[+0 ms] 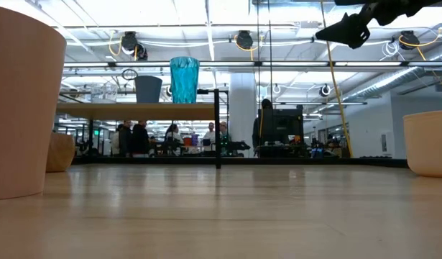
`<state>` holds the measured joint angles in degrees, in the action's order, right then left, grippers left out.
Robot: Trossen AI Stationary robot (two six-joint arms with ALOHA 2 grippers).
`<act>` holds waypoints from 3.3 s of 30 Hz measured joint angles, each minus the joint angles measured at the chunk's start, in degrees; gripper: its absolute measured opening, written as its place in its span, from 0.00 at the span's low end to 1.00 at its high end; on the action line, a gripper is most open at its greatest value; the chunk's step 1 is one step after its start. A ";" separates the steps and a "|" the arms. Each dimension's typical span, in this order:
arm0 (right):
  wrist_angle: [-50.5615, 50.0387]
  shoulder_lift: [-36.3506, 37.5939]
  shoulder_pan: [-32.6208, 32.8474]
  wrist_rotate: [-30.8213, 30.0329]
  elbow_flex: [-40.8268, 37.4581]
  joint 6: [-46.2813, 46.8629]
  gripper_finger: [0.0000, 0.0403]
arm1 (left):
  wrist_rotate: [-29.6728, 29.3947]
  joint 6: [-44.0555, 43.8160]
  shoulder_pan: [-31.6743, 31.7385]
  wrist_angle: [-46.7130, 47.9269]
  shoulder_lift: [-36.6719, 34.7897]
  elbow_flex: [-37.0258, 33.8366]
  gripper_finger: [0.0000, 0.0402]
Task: Stack small to large cups/mugs on shelf
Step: Put the orange cup on the shelf
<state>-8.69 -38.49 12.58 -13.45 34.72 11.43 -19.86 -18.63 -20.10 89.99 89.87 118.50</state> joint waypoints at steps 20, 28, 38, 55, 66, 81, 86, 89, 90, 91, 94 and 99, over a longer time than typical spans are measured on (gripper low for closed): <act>4.78 -7.21 10.35 -6.03 0.00 4.31 0.98 | 0.50 -12.90 -18.65 0.03 6.79 -0.07 0.40; 10.93 -9.89 10.53 -7.78 0.00 1.53 0.97 | 7.20 -16.16 -16.26 0.09 0.95 -0.04 0.23; 10.60 -13.86 12.01 -7.74 0.00 4.78 0.97 | 17.82 -16.63 -12.02 -0.04 6.13 -0.04 0.11; 10.16 -15.00 14.21 -7.59 0.00 4.84 0.97 | 13.57 -20.46 -17.30 -0.01 19.43 -0.04 0.39; 10.16 -15.00 14.23 -7.48 0.00 4.17 0.97 | 14.53 -23.08 -18.27 -0.01 25.51 -0.09 0.45; 10.21 -14.98 15.29 -7.43 0.00 3.28 0.97 | 14.42 -30.61 -18.81 0.07 26.75 -2.98 0.45; 10.24 -14.98 16.54 -7.43 0.00 3.27 0.97 | 15.22 -31.44 -19.14 -0.02 26.46 -5.56 0.45; 10.64 -14.98 17.20 -7.43 0.00 3.27 0.97 | 14.86 -31.61 -19.04 -0.07 26.42 -5.94 0.45; 10.71 -14.98 17.40 -7.43 0.00 3.27 0.97 | 14.70 -31.65 -19.02 -0.10 26.42 -6.17 0.45; 10.71 -14.98 17.57 -7.43 0.00 3.27 0.97 | 14.29 -31.80 -19.03 -0.24 26.42 -6.59 0.45; 10.78 -14.98 17.95 -7.44 0.00 3.26 0.97 | 14.16 -32.81 -19.06 -1.22 26.35 -9.10 0.45; 10.79 -14.98 17.97 -7.45 0.00 3.05 0.97 | 14.45 -33.20 -19.10 -5.02 26.35 -13.16 0.45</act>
<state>2.10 -53.47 30.55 -20.91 34.72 14.48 -5.40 -51.83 -39.20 84.97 116.22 105.34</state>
